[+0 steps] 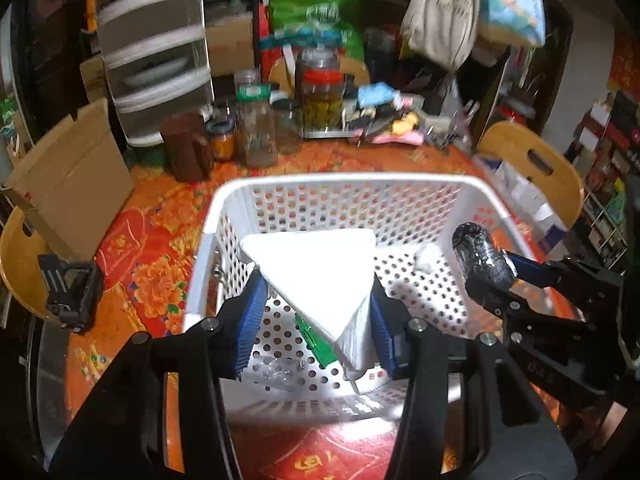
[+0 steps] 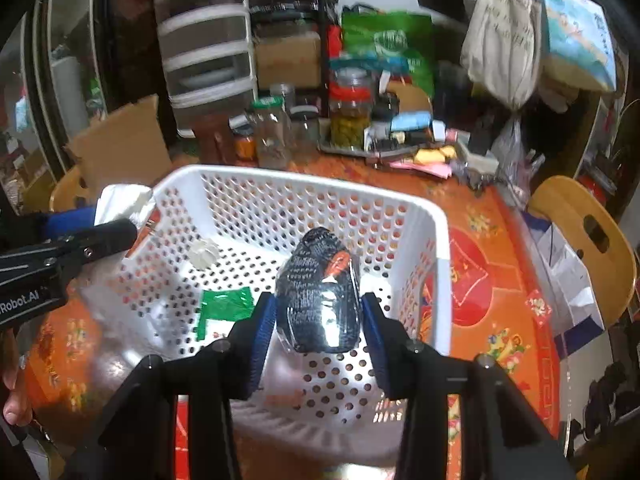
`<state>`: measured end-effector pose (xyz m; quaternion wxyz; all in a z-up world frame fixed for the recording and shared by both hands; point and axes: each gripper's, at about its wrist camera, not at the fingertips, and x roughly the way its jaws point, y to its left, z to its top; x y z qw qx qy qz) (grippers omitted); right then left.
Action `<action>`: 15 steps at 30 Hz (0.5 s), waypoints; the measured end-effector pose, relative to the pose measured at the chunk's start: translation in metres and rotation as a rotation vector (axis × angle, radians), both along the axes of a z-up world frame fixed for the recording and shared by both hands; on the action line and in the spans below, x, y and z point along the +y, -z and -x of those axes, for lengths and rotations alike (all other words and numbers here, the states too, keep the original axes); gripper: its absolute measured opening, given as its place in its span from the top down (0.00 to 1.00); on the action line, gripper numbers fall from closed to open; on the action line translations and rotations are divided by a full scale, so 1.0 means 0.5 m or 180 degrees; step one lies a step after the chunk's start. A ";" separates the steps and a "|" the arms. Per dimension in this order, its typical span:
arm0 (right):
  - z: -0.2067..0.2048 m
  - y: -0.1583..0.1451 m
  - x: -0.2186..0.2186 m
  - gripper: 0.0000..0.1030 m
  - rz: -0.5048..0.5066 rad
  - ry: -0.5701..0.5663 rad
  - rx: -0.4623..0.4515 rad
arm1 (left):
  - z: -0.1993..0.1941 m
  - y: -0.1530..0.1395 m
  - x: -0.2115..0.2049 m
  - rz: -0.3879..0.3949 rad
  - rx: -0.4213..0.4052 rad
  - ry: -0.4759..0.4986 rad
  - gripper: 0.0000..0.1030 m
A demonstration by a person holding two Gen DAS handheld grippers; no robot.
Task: Organize soft objects
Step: 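Carry the white cloth with left tool while right tool carries the black bag into the basket, then open left tool inside the basket while right tool releases the black mesh bag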
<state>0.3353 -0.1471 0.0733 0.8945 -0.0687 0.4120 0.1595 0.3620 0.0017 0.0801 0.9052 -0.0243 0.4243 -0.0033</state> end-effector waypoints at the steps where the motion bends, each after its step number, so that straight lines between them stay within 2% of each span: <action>1: -0.008 0.008 0.003 0.58 0.0010 0.0001 0.0047 | -0.020 0.016 -0.003 -0.0025 0.0092 0.0011 0.55; 6: -0.045 0.047 0.030 0.58 0.0137 0.0013 0.0224 | -0.077 0.099 -0.012 -0.0109 0.0449 0.0025 0.55; 10: -0.060 0.068 0.054 0.58 0.0232 -0.0044 0.0309 | -0.094 0.135 -0.011 -0.0133 0.0536 0.0045 0.55; 15: -0.071 0.088 0.056 0.58 0.0262 -0.0031 0.0344 | -0.097 0.148 -0.003 -0.0166 0.0521 0.0037 0.53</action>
